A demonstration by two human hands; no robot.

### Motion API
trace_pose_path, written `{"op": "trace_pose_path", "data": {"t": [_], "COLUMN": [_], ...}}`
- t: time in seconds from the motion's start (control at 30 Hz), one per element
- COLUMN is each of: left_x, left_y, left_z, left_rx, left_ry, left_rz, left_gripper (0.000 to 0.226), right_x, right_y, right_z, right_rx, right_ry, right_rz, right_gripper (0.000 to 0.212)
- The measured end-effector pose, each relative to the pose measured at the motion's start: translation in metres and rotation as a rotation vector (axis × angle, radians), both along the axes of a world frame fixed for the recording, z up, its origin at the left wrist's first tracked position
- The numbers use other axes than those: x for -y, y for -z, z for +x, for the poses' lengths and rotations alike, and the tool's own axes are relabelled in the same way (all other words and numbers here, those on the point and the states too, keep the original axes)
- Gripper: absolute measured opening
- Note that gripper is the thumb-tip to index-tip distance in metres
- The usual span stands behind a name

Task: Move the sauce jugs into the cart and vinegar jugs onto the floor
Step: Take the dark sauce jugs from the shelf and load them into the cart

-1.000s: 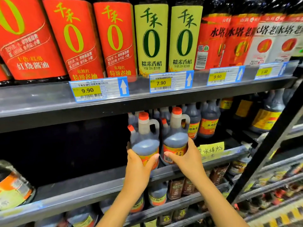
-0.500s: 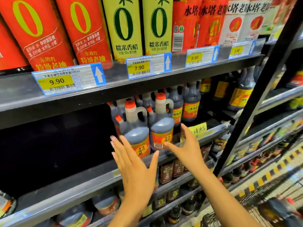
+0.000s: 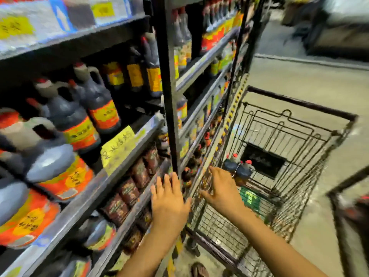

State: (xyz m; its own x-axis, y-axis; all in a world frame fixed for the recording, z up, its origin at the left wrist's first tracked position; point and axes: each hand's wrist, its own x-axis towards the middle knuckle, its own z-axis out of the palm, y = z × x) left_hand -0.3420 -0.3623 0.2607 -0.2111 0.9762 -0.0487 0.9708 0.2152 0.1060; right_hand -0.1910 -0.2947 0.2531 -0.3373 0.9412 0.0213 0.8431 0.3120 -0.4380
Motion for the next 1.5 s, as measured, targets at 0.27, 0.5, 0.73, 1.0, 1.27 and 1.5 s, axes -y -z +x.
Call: {"op": "trace_pose_path", "data": {"t": [0.27, 0.5, 0.73, 1.0, 1.27, 1.5], "left_x": [-0.088, -0.201, -0.338, -0.439, -0.463, -0.395], "left_y": [0.067, 0.147, 0.259, 0.353, 0.369, 0.327], "left_z": [0.095, 0.148, 0.179, 0.193, 0.186, 0.18], "left_rx": [0.062, 0.164, 0.409, 0.526, 0.511, 0.612], "left_ry": [0.386, 0.439, 0.346, 0.275, 0.307, 0.117], "left_rz": [-0.23, -0.316, -0.277, -0.182, -0.136, -0.003], "left_gripper": [0.081, 0.087, 0.089, 0.093, 0.043, 0.045], "right_x": [-0.017, -0.093, -0.213, -0.299, -0.315, -0.266], "right_y": [0.072, 0.142, 0.229, 0.317, 0.357, 0.319], "right_z": [0.116, 0.18, 0.216, 0.22, 0.207, 0.202], "right_rx": [0.086, -0.029, -0.267, -0.51, -0.708, -0.729], "right_ry": [0.336, 0.526, 0.677, 0.727, 0.767, 0.855], "right_rz": [-0.34, -0.558, -0.551, -0.494, -0.509, -0.512], "right_gripper": [0.08, 0.081, 0.076, 0.049, 0.015, 0.034]}}
